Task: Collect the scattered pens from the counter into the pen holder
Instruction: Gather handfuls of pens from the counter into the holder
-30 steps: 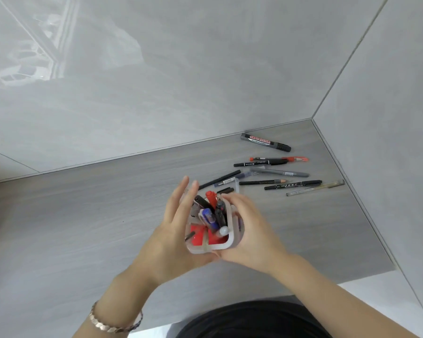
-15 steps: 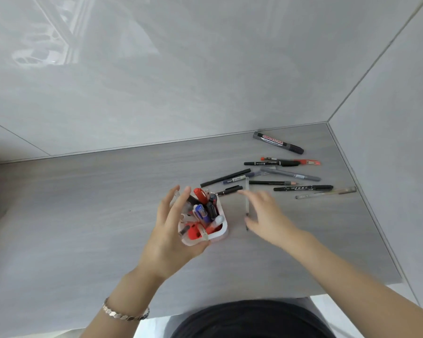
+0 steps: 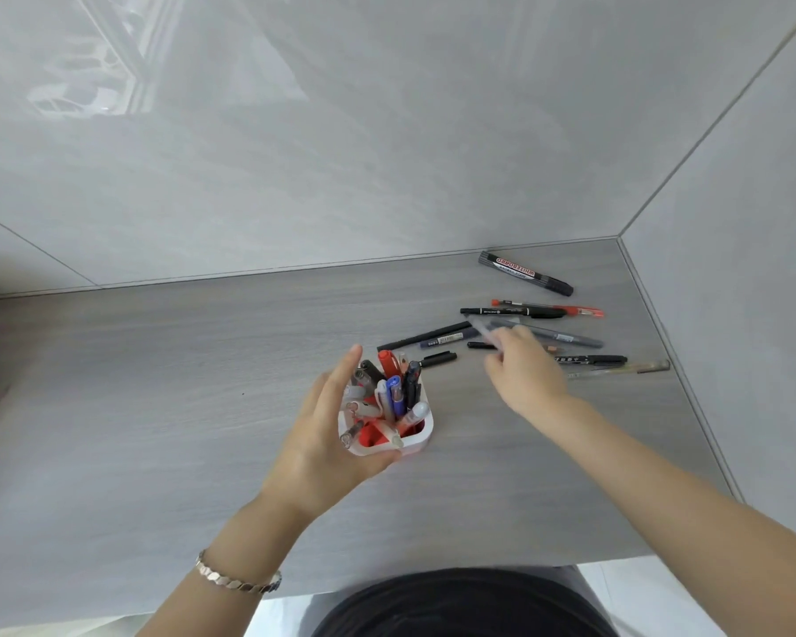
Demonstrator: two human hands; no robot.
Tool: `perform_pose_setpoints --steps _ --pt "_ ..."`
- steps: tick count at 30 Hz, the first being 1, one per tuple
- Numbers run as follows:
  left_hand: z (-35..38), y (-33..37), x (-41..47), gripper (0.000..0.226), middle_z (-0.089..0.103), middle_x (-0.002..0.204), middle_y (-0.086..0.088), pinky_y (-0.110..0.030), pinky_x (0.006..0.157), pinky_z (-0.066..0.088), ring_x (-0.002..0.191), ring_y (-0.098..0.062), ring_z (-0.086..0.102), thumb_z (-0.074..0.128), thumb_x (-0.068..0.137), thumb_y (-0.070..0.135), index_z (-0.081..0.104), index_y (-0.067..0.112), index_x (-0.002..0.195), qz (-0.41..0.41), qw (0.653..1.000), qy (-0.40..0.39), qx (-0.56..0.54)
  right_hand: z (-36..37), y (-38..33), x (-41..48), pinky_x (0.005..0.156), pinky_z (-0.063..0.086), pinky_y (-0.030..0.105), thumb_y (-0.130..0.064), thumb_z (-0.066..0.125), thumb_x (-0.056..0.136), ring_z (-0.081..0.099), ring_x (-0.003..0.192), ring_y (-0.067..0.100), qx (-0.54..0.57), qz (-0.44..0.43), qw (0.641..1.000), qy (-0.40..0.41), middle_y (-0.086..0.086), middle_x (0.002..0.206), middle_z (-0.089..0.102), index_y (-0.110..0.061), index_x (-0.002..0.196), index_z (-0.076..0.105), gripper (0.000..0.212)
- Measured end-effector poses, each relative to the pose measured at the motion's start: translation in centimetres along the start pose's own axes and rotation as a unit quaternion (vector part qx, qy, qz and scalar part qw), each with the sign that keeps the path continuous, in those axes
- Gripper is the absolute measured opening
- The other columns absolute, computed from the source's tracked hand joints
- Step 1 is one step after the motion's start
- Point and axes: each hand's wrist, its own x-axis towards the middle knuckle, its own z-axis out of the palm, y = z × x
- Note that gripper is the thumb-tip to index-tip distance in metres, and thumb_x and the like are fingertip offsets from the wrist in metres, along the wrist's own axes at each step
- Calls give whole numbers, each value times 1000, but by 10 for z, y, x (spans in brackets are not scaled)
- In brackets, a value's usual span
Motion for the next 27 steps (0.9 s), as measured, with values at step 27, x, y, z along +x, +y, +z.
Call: perform_pose_setpoints --steps 27 --pt "11 20 8 103 31 128 19 -7 92 28 120 2 34 85 58 23 10 55 121 -59 998 -18 -27 -122 -26 -78 54 40 9 -20 70 74 54 55 4 211 -114 967 -82 -8 68 66 -27 66 68 11"
